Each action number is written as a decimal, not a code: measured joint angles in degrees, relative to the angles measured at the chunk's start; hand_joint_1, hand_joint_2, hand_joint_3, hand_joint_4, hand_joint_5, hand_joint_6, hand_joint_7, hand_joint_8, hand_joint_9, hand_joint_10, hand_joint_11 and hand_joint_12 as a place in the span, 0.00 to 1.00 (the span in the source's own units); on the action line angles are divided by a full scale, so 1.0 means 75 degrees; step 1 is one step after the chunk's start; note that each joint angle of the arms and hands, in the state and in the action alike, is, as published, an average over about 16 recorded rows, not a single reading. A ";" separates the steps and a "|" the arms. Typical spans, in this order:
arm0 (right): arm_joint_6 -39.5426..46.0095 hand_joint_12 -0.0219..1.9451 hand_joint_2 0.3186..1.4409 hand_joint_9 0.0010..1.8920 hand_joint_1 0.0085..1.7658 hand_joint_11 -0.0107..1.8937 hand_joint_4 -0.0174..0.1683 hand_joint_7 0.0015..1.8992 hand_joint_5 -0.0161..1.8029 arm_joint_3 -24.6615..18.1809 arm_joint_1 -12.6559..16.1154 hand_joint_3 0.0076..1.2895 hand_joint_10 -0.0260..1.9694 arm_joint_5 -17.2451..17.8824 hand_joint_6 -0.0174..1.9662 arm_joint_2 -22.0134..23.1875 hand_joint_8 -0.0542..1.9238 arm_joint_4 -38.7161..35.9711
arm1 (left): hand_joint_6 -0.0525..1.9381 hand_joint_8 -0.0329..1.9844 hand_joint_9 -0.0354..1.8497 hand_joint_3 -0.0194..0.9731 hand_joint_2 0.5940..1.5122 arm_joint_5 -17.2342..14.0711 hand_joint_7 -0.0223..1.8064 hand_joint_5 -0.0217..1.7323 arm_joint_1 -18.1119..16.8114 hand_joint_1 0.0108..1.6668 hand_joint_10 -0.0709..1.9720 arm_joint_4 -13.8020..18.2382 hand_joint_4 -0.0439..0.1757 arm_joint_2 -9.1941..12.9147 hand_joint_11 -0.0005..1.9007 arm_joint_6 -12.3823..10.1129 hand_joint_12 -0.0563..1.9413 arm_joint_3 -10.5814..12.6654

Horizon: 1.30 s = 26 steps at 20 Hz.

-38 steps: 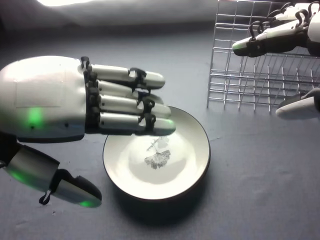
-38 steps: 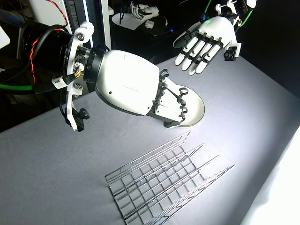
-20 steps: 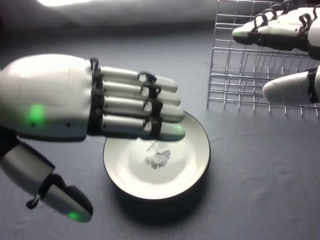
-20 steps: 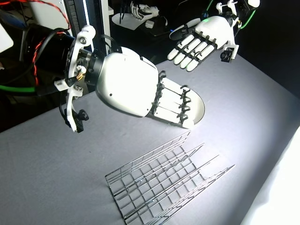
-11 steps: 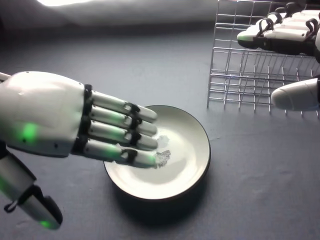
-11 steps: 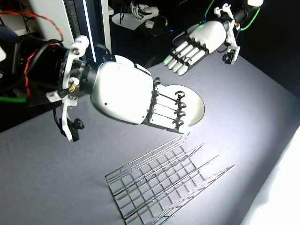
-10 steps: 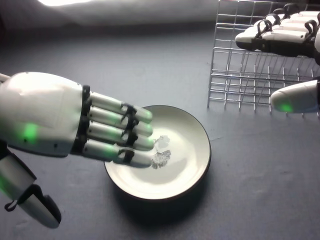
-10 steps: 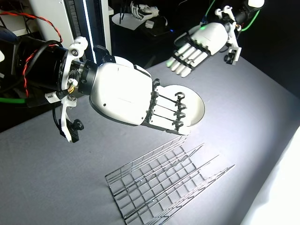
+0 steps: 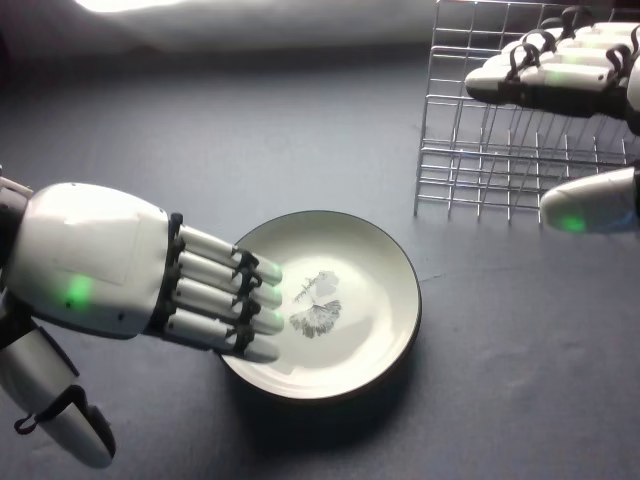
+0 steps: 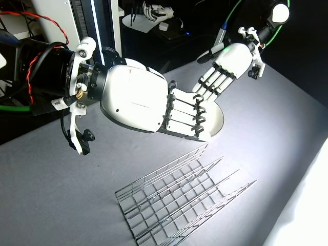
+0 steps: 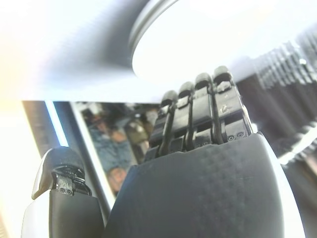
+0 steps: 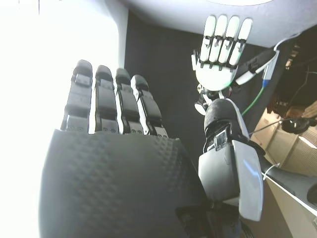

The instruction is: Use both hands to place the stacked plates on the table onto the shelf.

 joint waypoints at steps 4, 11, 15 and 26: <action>-0.0045 0.03 0.82 0.01 0.02 0.01 0.09 0.01 0.03 -0.0001 -0.0052 0.01 0.02 0.0097 0.02 0.0001 0.03 -0.0061 | 0.03 0.02 0.03 0.04 0.50 0.0051 0.02 0.03 0.0039 0.01 0.04 0.0194 0.22 -0.0177 0.01 0.0082 0.03 0.0203; -0.0097 0.05 0.82 0.01 0.03 0.01 0.09 0.02 0.04 -0.0010 -0.0139 0.01 0.02 0.0283 0.02 0.0005 0.03 -0.0144 | 0.03 0.02 0.03 0.04 0.51 0.0039 0.03 0.04 0.0076 0.00 0.04 0.0497 0.23 -0.0574 0.01 0.0305 0.03 0.0690; -0.0111 0.06 0.82 0.01 0.02 0.01 0.09 0.02 0.04 -0.0018 -0.0199 0.01 0.02 0.0376 0.02 0.0007 0.03 -0.0166 | 0.03 0.02 0.03 0.04 0.51 0.0043 0.03 0.04 0.0090 0.00 0.04 0.0612 0.23 -0.0774 0.01 0.0328 0.03 0.0989; -0.0132 0.04 0.83 0.01 0.02 0.02 0.09 0.02 0.04 -0.0031 -0.0397 0.01 0.02 0.0615 0.02 0.0009 0.03 -0.0193 | 0.02 0.02 0.03 0.04 0.52 -0.0031 0.03 0.03 0.0143 0.00 0.04 0.0818 0.19 -0.1038 0.01 0.0271 0.03 0.1523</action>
